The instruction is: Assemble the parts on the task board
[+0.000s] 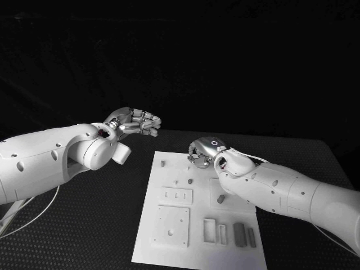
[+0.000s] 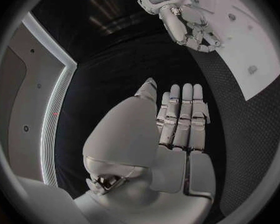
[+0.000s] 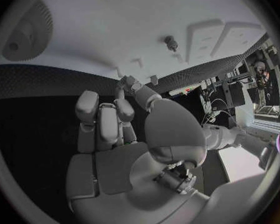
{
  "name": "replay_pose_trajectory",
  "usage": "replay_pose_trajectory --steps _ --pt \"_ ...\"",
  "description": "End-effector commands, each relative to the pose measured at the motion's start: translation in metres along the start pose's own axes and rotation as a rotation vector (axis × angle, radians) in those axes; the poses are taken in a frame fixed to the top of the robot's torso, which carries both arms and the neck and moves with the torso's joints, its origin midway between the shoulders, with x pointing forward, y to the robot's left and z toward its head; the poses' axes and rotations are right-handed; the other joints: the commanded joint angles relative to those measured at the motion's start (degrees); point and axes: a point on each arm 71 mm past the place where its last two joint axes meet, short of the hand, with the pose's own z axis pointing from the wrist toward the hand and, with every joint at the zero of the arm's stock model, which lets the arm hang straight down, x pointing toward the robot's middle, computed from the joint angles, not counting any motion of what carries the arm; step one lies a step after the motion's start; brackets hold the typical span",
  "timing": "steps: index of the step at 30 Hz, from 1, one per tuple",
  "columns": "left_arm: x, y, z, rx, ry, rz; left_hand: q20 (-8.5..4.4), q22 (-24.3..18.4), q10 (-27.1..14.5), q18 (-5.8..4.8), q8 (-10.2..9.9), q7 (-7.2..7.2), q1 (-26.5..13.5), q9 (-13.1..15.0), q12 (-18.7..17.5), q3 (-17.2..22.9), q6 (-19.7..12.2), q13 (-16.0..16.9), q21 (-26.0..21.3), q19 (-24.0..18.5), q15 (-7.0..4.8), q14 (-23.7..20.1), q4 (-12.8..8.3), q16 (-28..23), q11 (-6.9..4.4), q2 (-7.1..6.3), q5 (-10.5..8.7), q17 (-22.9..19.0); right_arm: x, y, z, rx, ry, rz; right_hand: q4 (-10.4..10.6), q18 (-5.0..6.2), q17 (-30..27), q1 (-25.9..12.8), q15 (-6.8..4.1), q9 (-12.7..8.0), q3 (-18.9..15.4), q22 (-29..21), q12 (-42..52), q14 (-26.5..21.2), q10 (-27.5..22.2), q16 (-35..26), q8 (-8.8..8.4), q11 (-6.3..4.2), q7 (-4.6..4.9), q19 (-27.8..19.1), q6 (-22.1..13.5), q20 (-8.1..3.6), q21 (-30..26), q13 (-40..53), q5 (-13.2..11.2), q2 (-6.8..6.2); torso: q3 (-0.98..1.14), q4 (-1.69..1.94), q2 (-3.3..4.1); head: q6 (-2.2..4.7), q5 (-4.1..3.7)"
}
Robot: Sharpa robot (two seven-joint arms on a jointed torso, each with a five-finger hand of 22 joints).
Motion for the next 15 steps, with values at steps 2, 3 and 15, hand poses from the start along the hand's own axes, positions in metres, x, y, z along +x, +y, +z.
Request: replay_pose_trajectory --steps 2,3,15 --pt "0.0016 -0.0034 0.0005 0.018 0.009 0.006 0.2 -0.08 -0.44 1.04 -0.4 0.6 -0.43 0.07 -0.3 0.04 0.31 0.08 -0.34 0.39 0.1 0.39 -0.03 -0.38 0.01 -0.22 -0.24 0.09 0.0 0.0007 0.0008 0.0 0.002 0.004 -0.06 6.92 -0.07 0.47 -0.36 -0.04 0.38 0.9 -0.27 -0.18 0.28 0.3 0.06 0.09 0.42 0.29 1.89 0.04 0.22 0.02 0.38 -0.04 -0.01 0.02 -0.01 -0.09 0.12" --pt "0.0017 -0.0036 0.0006 0.019 0.009 0.006 0.2 -0.08 -0.44 1.04 -0.4 0.6 -0.43 0.07 -0.3 0.04 0.31 0.09 -0.34 0.4 0.1 0.39 -0.03 -0.39 0.01 -0.22 -0.24 0.1 0.0001 0.0009 0.0012 -0.001 0.002 0.001 -0.06 6.92 -0.07 0.47 -0.36 -0.04 0.39 0.9 -0.24 -0.18 0.31 0.31 0.06 0.09 0.42 0.3 1.89 0.04 0.22 0.07 0.38 -0.03 -0.01 0.01 -0.01 -0.11 0.13" --pt "0.002 -0.006 0.0007 0.023 0.01 0.008 0.19 -0.09 -0.44 1.04 -0.43 0.6 -0.42 0.09 -0.32 0.06 0.33 0.11 -0.38 0.43 0.1 0.41 -0.04 -0.45 0.01 -0.24 -0.25 0.16 0.0013 -0.0032 0.0033 0.016 0.008 0.001 -0.06 6.92 -0.15 0.42 -0.35 -0.04 0.44 0.88 -0.29 -0.21 0.33 0.29 0.01 0.1 0.43 0.31 1.85 0.04 0.22 0.07 0.38 -0.01 0.01 0.02 0.15 -0.26 0.23"
